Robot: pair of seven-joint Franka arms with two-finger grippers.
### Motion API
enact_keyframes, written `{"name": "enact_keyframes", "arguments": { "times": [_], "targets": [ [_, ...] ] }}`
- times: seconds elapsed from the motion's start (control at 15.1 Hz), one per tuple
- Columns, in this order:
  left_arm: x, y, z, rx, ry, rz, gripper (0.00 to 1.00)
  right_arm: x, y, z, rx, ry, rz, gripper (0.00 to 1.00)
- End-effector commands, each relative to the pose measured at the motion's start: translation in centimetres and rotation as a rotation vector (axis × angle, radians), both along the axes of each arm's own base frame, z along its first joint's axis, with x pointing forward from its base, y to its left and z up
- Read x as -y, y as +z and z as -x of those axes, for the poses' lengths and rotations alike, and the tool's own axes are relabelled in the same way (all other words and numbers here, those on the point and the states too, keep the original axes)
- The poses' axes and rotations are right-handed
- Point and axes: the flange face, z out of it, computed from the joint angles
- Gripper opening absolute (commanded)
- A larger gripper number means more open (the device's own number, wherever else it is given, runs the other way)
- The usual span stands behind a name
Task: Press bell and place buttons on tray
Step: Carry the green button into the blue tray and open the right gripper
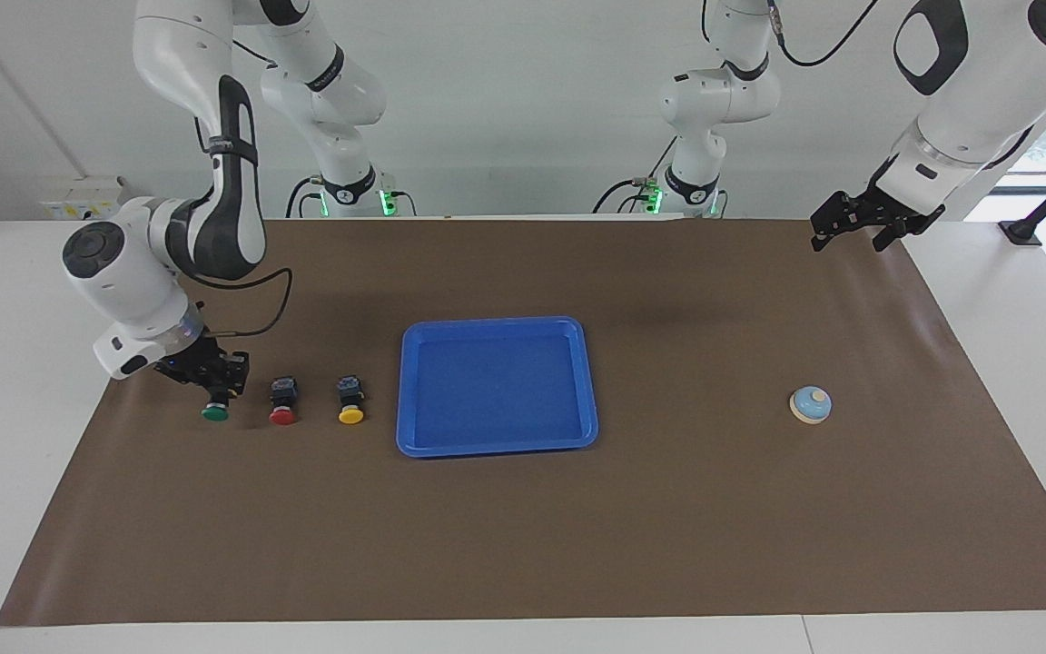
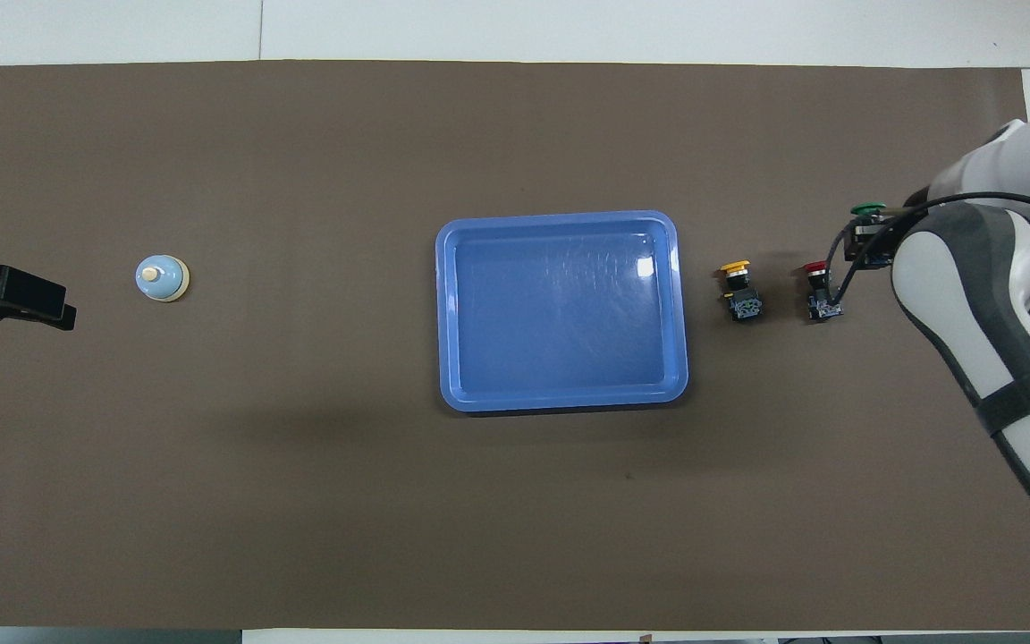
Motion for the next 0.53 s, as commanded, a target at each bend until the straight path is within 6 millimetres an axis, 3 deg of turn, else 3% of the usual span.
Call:
{"name": "enact_keyframes", "arguments": {
  "times": [0.0, 0.13, 0.27, 0.33, 0.46],
  "targets": [
    [0.0, 0.0, 0.6, 0.01, 0.004, 0.009, 1.0, -9.0, 0.6, -0.3, 0.022, -0.009, 0.0, 0.0],
    [0.0, 0.1, 0.6, 0.012, 0.004, 0.009, 1.0, -14.8, -1.3, 0.7, -0.003, -0.001, 0.001, 0.0],
    [0.0, 0.1, 0.6, 0.012, 0.004, 0.009, 1.0, -19.2, -2.1, 1.5, -0.007, -0.01, 0.001, 0.0],
    [0.0, 0.0, 0.6, 0.01, 0.004, 0.009, 1.0, -20.7, -3.4, 1.7, -0.019, 0.001, 0.0, 0.0],
    [0.0, 0.1, 0.6, 0.012, 0.004, 0.009, 1.0, -21.4, -5.7, 1.7, -0.025, 0.006, -0.007, 0.0]
  ]
}}
